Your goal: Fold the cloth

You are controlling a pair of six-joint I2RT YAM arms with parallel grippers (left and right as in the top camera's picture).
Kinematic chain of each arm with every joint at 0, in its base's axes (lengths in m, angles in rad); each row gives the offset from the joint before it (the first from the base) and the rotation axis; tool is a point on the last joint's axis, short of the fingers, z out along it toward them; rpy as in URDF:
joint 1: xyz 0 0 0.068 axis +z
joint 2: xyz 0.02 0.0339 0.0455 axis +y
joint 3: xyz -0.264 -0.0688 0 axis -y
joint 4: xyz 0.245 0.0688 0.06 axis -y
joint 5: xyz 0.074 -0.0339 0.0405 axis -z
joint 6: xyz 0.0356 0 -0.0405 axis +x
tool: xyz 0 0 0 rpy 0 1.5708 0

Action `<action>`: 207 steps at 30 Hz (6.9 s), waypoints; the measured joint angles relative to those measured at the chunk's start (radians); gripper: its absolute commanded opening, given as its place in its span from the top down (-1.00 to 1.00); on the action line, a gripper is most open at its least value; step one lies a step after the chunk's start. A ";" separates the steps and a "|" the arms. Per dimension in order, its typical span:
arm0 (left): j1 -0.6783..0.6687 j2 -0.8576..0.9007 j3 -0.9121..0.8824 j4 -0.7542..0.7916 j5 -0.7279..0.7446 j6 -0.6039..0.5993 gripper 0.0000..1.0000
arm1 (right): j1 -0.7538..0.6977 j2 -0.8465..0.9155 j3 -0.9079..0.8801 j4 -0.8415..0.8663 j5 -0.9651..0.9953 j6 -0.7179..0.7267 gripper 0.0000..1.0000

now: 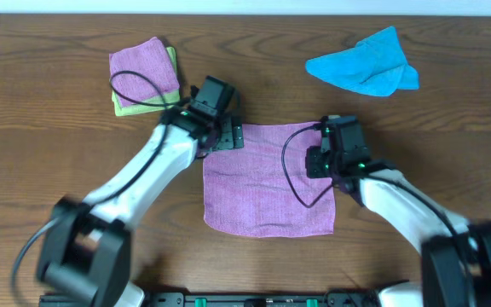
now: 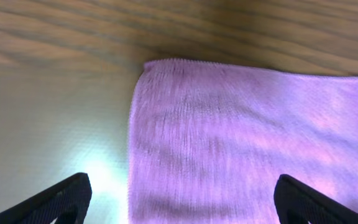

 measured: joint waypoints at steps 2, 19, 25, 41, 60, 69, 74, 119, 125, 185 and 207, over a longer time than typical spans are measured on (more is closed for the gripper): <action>0.000 -0.074 0.005 -0.095 0.006 0.013 -0.90 | 0.000 -0.080 0.004 -0.076 -0.006 0.006 0.41; -0.196 -0.306 -0.436 -0.092 0.029 0.053 -0.96 | 0.000 -0.529 -0.055 -0.599 -0.190 -0.006 0.28; -0.190 -0.317 -0.656 0.217 0.063 0.040 -0.95 | 0.000 -0.591 -0.058 -0.605 -0.208 -0.011 0.25; -0.189 -0.276 -0.694 0.478 0.228 0.039 -0.90 | 0.000 -0.592 -0.059 -0.604 -0.212 -0.011 0.18; -0.185 -0.253 -0.697 0.386 0.662 0.016 -0.91 | 0.000 -0.590 -0.061 -0.590 -0.187 -0.019 0.64; -0.185 -0.252 -0.699 0.379 0.682 0.016 -0.90 | -0.001 -0.320 -0.101 -0.187 -0.184 0.002 0.97; -0.185 -0.249 -0.700 0.378 0.695 0.008 -0.90 | -0.001 -0.097 -0.097 -0.031 -0.227 0.032 0.99; -0.188 -0.235 -0.730 1.075 1.088 -0.490 -0.90 | 0.102 0.346 0.084 0.393 0.034 0.147 0.97; -0.189 -0.235 -0.730 1.162 1.125 -0.602 -0.90 | 0.103 0.354 0.086 0.410 0.047 0.147 0.97; 0.026 -0.076 -0.442 0.474 0.111 -0.117 0.88 | 0.097 0.358 0.111 0.354 0.016 0.146 0.97; 0.018 0.131 -0.286 0.420 0.011 -0.119 0.88 | 0.090 0.355 0.119 0.321 -0.021 0.143 0.98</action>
